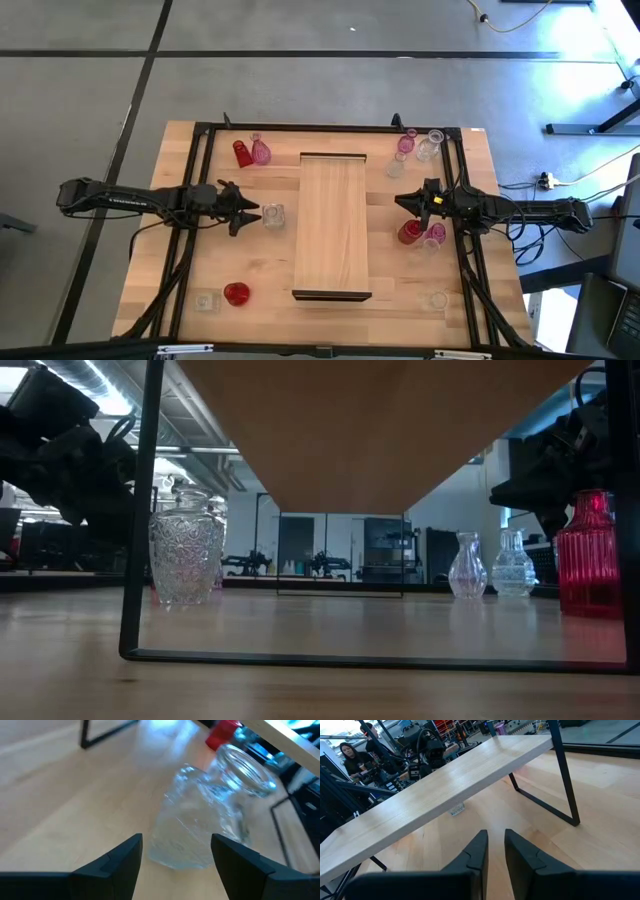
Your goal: Sort vases onto shelf
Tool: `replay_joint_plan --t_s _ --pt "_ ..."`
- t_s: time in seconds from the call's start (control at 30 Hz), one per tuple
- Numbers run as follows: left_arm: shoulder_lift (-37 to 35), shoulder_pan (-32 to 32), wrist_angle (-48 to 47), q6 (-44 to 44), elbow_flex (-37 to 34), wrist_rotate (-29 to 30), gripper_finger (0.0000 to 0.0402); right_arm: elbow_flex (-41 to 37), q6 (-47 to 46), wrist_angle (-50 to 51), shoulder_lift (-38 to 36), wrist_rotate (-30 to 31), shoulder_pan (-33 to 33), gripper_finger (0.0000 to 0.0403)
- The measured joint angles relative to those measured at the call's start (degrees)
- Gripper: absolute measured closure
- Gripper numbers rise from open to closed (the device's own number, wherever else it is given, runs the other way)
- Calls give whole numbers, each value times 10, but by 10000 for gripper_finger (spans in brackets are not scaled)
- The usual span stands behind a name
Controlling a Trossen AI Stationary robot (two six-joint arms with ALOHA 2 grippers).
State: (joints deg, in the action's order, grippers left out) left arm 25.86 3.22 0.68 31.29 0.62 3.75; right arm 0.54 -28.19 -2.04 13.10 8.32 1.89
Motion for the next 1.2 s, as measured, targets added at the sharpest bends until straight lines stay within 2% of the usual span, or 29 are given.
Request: replay_joint_plan --t_s 0.13,0.27,0.37,0.47,0.73,0.83,1.0,1.2 --pt "0 0 6 0 0 39 170 0 0 -2 0 0 0 349" --pt "0 0 7 37 0 44 170 -1 -16 -12 0 0 0 349" --pt "0 0 17 61 0 63 170 -1 -143 -50 0 -3 0 349" --pt "0 0 32 98 0 93 170 -1 -226 -76 0 28 0 349" --pt "0 0 51 191 0 215 170 -1 -347 -109 0 124 0 349" --pt "0 0 62 233 0 238 170 -1 -348 -114 0 155 0 349" --pt "0 0 69 303 0 242 170 -1 -346 -115 0 194 0 349" --pt "0 0 75 398 0 246 170 0 -346 -120 0 206 0 349"
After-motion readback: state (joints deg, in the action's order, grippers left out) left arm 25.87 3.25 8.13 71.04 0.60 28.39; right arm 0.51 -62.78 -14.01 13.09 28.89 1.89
